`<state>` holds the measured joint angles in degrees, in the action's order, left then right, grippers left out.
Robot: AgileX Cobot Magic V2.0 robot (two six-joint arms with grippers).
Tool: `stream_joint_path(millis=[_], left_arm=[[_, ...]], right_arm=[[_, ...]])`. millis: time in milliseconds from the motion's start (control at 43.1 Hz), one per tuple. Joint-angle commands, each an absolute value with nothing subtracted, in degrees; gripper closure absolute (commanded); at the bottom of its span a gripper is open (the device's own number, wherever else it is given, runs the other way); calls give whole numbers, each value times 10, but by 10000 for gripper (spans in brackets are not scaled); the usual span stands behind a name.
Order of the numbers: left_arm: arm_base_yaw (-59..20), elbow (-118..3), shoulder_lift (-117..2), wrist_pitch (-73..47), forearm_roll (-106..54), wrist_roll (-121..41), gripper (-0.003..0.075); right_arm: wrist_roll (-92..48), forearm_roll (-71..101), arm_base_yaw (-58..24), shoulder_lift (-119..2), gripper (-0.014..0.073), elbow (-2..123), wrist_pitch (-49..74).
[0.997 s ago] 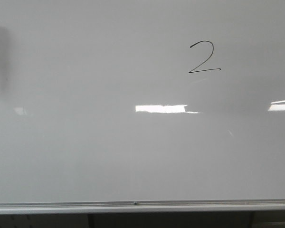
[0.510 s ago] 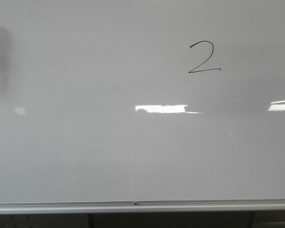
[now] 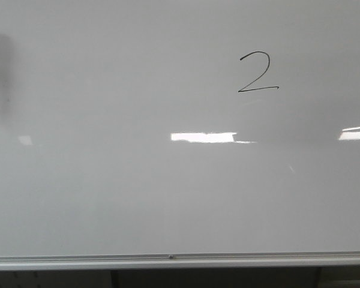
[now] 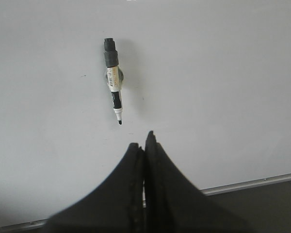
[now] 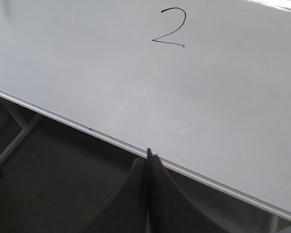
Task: Write number 2 on whiteboard
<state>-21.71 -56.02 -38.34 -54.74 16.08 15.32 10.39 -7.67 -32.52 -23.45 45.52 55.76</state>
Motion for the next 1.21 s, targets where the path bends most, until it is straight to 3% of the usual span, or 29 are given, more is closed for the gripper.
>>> stream_joint_path(millis=[0,209,417,603,973,1182], left_arm=[[-223,-572,-379,-505,166,155,741],[-123,-525,-345,-496,105,156,741],[-21,-390,-234,-326,-45,-15,741],[36,-267,-141,-228,-73,-44,741],[38,-27,-6,15,-64,-56,741],[35,21,17,43,-63,-56,741]], right_arm=[[105,-90,-322,-239,659,469,513],[105,-90,-323,-239,659,469,514],[105,-90,-323,-239,659,469,514],[105,-90,-323,-239,659,469,514],[105,-90,-323,-239,659,469,514],[105,-90,-323,-239,659,469,514]])
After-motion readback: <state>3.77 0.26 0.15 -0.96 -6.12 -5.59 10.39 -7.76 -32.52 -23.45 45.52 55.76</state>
